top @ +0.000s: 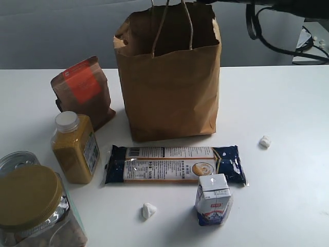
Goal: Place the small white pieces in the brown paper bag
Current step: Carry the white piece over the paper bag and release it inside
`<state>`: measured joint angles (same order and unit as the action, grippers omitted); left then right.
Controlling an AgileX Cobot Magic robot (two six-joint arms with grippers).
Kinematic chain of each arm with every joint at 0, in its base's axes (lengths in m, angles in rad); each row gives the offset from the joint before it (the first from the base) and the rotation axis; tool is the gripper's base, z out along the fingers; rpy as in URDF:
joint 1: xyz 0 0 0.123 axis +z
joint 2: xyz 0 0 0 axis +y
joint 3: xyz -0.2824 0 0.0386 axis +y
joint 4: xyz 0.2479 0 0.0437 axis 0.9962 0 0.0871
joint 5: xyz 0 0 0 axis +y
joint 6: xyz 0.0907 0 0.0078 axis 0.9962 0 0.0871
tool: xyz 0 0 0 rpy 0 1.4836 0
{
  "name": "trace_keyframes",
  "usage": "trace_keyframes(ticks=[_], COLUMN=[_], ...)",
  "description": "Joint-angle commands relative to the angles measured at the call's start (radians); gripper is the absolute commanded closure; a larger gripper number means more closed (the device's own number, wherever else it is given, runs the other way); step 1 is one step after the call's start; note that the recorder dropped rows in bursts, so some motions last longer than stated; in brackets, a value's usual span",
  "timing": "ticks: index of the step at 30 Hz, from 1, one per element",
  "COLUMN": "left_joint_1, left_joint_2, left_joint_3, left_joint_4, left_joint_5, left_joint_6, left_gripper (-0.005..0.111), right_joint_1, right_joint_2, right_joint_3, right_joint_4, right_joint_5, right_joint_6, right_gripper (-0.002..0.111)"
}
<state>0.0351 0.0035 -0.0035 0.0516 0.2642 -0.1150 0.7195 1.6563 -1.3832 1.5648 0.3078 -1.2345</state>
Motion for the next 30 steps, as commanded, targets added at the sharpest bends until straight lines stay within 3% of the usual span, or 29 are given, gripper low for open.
trace_keyframes(ticks=[1, 3, 9, 12, 17, 22, 27, 30], left_joint_1=[-0.005, -0.005, -0.005, -0.005, -0.005, -0.005, -0.005, -0.005], left_joint_2=[-0.003, -0.003, -0.003, -0.003, -0.003, -0.003, -0.003, -0.003], left_joint_3=[0.004, 0.004, 0.004, 0.004, 0.004, 0.004, 0.004, 0.004], left_joint_4=[-0.008, -0.008, -0.008, -0.008, -0.008, -0.008, -0.008, -0.008], left_joint_5=[-0.002, -0.002, -0.002, -0.002, -0.002, -0.002, -0.002, -0.002], left_joint_6=[-0.005, -0.005, -0.005, -0.005, -0.005, -0.005, -0.005, -0.005], left_gripper=[0.107, 0.107, 0.107, 0.107, 0.107, 0.107, 0.107, 0.107], right_joint_1=[0.004, 0.004, 0.004, 0.004, 0.004, 0.004, 0.002, 0.0], right_joint_2=[0.039, 0.046, 0.046, 0.046, 0.042, -0.016, -0.097, -0.166], right_joint_3=[-0.027, -0.027, -0.027, -0.027, -0.027, -0.027, -0.027, -0.015], right_joint_4=[-0.043, -0.075, -0.089, -0.093, -0.093, -0.093, -0.093, -0.166], right_joint_5=[-0.016, -0.017, -0.056, -0.066, -0.068, -0.083, -0.097, -0.125], right_joint_6=[0.013, 0.021, 0.073, 0.09, 0.09, 0.09, 0.09, 0.097], right_gripper=[0.108, 0.102, 0.069, 0.062, 0.064, 0.08, 0.082, 0.096])
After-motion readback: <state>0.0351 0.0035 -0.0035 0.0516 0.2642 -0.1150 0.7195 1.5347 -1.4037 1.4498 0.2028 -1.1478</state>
